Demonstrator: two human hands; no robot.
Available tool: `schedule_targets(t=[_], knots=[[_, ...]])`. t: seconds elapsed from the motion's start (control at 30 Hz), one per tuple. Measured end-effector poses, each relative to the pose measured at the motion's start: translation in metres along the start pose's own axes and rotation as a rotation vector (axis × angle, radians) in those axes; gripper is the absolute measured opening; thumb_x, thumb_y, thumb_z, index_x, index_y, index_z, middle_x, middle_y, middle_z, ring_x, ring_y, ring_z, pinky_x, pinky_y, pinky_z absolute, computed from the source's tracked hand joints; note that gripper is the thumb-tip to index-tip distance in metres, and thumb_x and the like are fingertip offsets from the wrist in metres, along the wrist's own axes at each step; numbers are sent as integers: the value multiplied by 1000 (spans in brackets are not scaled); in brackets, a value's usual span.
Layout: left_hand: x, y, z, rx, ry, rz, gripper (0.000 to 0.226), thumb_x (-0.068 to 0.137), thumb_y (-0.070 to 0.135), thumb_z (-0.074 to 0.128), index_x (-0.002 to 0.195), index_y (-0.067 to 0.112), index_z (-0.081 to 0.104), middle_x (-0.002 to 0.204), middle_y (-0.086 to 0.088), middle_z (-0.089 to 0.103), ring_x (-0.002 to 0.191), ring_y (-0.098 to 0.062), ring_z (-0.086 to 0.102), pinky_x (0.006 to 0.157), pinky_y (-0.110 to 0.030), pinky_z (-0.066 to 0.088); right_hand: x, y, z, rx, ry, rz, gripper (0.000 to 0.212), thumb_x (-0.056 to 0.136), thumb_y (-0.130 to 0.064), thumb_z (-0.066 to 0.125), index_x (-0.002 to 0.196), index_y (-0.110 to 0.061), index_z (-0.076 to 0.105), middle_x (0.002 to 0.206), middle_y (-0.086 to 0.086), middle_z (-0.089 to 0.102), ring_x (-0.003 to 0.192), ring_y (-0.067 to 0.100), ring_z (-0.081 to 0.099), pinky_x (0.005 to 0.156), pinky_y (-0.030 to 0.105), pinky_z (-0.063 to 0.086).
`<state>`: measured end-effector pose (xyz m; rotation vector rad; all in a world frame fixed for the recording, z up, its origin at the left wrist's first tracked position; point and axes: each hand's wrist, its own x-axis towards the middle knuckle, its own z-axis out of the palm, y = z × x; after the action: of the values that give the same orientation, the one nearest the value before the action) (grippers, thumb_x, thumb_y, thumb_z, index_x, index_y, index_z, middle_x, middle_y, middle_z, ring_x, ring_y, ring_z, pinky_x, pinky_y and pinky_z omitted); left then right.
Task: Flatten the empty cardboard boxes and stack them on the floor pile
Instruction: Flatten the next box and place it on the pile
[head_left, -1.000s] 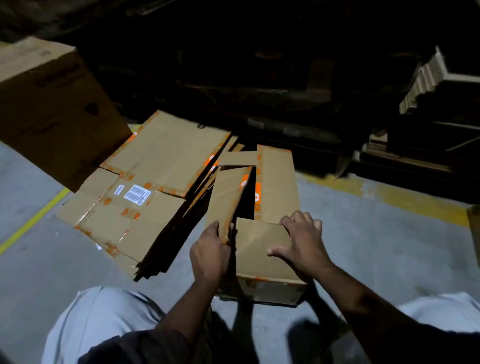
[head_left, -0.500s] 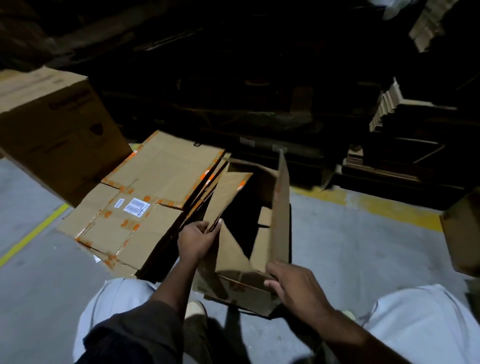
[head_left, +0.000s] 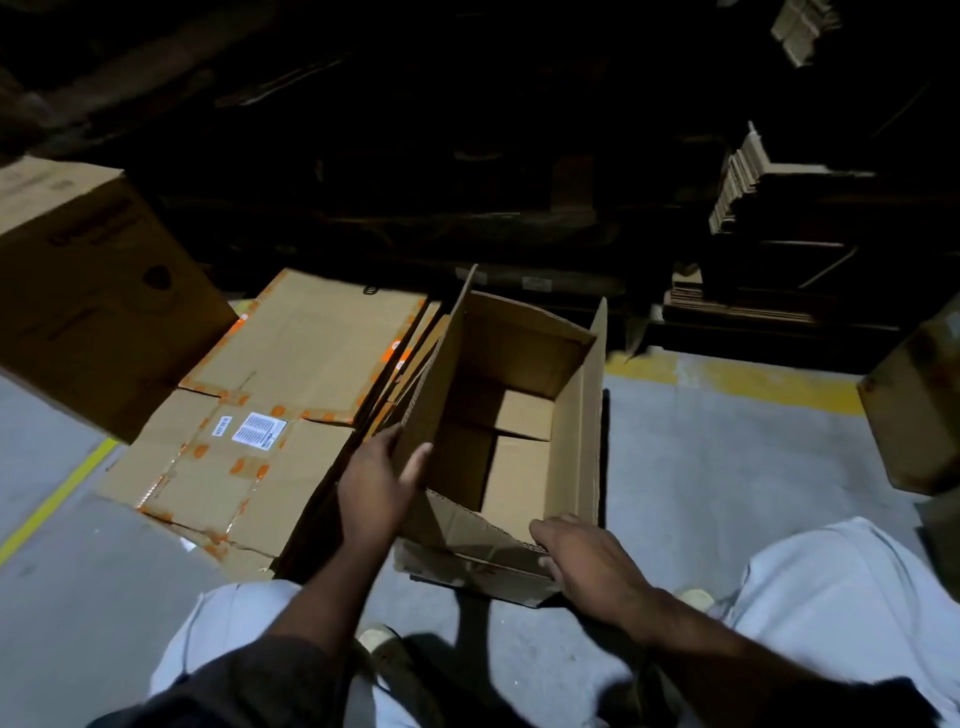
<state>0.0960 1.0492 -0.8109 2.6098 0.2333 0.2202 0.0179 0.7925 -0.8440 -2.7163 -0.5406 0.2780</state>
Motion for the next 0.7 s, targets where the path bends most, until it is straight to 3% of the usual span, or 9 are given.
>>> schedule_targets(t=[0.1,0.13,0.2,0.27,0.37,0.43,0.5,0.6,0.7], knots=[[-20,34,14,107,83,510,71,86,48,71,146,16,49,156,-9,39,148,-24,31,121,-41,27,5,4,5,19,-3,8,10,94,-32,59,101,-24,58,116,-3,65,129,15,46,116,39,24],[-26,46,18,77,-40,629,74,86,52,70,148,18,47,158,-6,35,149,-22,28,122,-39,25,5,7,6,11,-40,31,15,95,-35,58,105,-24,60,118,-2,65,130,15,46,120,42,18],[-37,55,28,87,-469,592,80,84,63,67,151,27,41,157,1,37,145,-15,34,118,-36,33,4,10,8,10,-71,74,20,97,-38,55,108,-24,62,114,0,64,122,16,52,123,43,12],[-45,50,43,363,-723,577,73,84,67,65,145,32,47,143,3,55,127,-16,54,104,-35,47,2,13,9,40,-70,113,28,101,-46,45,97,-24,61,103,-3,65,111,14,56,123,38,8],[-39,41,45,625,-755,571,40,91,53,65,123,28,67,114,5,72,104,-15,66,88,-31,54,-3,24,6,61,14,265,44,102,-56,37,80,-24,59,89,-7,61,94,11,52,113,31,21],[-34,34,43,605,-748,528,36,92,53,64,116,26,70,109,4,73,100,-16,67,84,-30,54,-3,32,4,21,110,372,21,93,-46,59,87,-27,57,98,-6,55,98,13,44,101,34,35],[-36,35,40,651,-712,577,35,98,49,56,109,20,70,105,-2,72,98,-21,68,81,-30,53,0,35,1,-26,174,519,31,82,-34,73,103,-22,54,111,0,48,106,19,42,87,33,43],[-45,39,37,725,-676,679,31,105,37,45,114,15,65,109,-6,69,99,-26,66,77,-31,46,7,36,-3,341,218,879,53,80,-24,78,119,-13,42,119,8,50,102,24,52,70,31,43],[-51,35,35,699,-587,717,24,105,25,46,122,20,62,112,-3,69,99,-23,66,75,-33,49,16,45,8,796,38,1115,49,91,-12,61,135,-2,40,110,17,64,79,27,65,57,32,53]])
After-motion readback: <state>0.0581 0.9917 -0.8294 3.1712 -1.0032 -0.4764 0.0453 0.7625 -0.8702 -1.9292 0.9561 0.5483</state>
